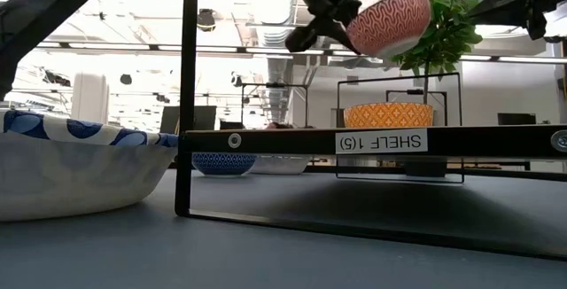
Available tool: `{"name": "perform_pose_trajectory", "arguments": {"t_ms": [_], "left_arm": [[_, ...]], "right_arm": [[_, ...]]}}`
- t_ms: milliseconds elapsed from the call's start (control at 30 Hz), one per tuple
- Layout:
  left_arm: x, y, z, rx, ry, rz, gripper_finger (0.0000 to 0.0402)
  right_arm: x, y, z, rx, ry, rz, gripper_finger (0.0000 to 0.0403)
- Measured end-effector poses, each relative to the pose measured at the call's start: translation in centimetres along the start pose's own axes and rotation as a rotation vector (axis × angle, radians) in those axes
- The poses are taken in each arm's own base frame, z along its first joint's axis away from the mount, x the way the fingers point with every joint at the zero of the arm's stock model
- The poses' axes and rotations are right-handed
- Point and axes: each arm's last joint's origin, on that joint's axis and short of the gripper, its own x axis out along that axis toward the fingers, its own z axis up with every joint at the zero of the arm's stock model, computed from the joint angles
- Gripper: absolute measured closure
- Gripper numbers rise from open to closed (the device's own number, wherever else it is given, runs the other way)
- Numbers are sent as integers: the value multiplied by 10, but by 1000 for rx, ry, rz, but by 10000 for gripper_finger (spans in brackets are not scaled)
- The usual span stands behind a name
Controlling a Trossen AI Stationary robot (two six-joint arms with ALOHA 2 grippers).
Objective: Place and stack bowls onto a shelf
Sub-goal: Stack the dark blue striped bowl into the light blue patterned bowl
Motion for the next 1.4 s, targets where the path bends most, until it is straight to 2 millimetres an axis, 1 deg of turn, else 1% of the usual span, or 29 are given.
{"name": "perform_pose_trajectory", "arguments": {"t_ms": [133, 200, 367, 500, 633, 733, 900, 1167, 1400], "left_arm": [[0, 2, -1, -27, -4, 37, 388], [0, 4, -2, -44, -23, 88, 388], [5, 10, -5, -83, -39, 155, 388], [11, 13, -9, -123, -20, 155, 388], [20, 18, -16, -160, 57, 158, 388], [23, 19, -19, -192, 68, 158, 388], [24, 20, -19, -201, 54, 171, 388], [25, 14, -22, -189, 41, 152, 388], [25, 13, -22, -184, 35, 149, 388]], "right_arm": [[0, 0, -1, -9, 9, -4, 280], [0, -1, -1, -10, 10, -5, 280], [0, -1, -2, -16, 16, -7, 280], [0, -1, -3, -25, 25, -11, 280], [0, -2, -4, -31, 31, -14, 280], [0, -2, -4, -36, 36, -17, 280], [0, -2, -5, -39, 39, -18, 280], [0, -2, -5, -39, 39, -18, 280], [0, -2, -5, -39, 39, -17, 280]]}}
